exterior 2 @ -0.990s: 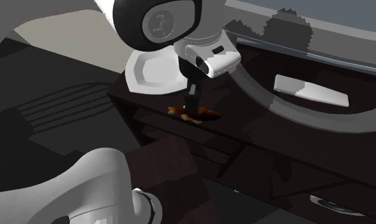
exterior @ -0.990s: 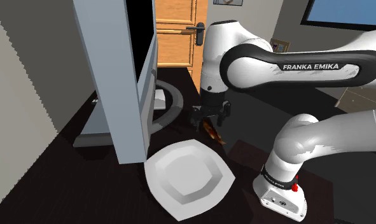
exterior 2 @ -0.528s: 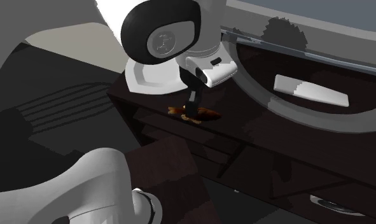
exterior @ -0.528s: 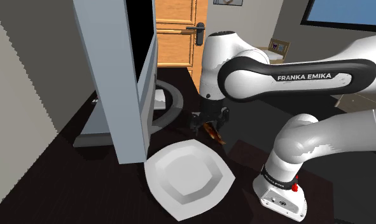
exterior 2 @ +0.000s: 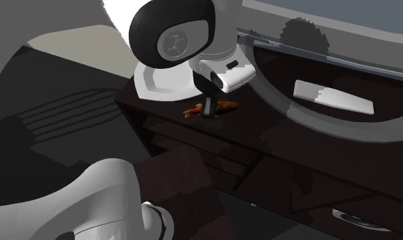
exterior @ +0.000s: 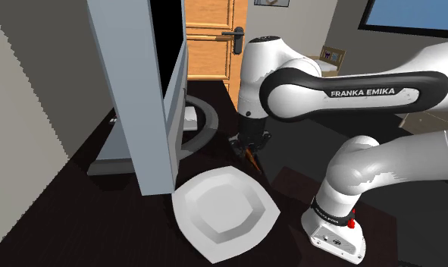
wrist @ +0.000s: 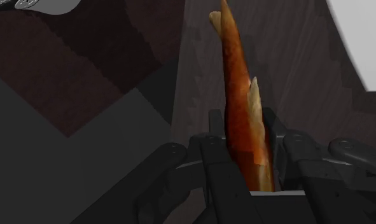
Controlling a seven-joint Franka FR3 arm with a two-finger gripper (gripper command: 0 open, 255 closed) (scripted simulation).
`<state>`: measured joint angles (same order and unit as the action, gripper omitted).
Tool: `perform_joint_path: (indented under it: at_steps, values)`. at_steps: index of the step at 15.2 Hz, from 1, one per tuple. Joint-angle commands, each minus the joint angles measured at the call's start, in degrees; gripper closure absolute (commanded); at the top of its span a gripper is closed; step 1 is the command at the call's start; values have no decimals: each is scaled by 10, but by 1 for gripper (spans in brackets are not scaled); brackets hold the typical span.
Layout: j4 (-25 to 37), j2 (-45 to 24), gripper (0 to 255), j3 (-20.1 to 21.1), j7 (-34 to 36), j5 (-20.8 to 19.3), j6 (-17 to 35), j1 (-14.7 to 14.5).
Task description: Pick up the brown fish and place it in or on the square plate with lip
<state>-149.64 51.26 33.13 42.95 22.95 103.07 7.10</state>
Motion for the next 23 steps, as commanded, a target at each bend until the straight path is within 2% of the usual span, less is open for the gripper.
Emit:
perform_joint_path:
  at_steps: [1, 6, 23]
  values:
    - [-2, -2, 255, 2, 1, 12, 2, 0]
    - [-2, -1, 255, 1, 0, 12, 0, -1]
    - [127, -9, 255, -45, 6, -31, -120, 17]
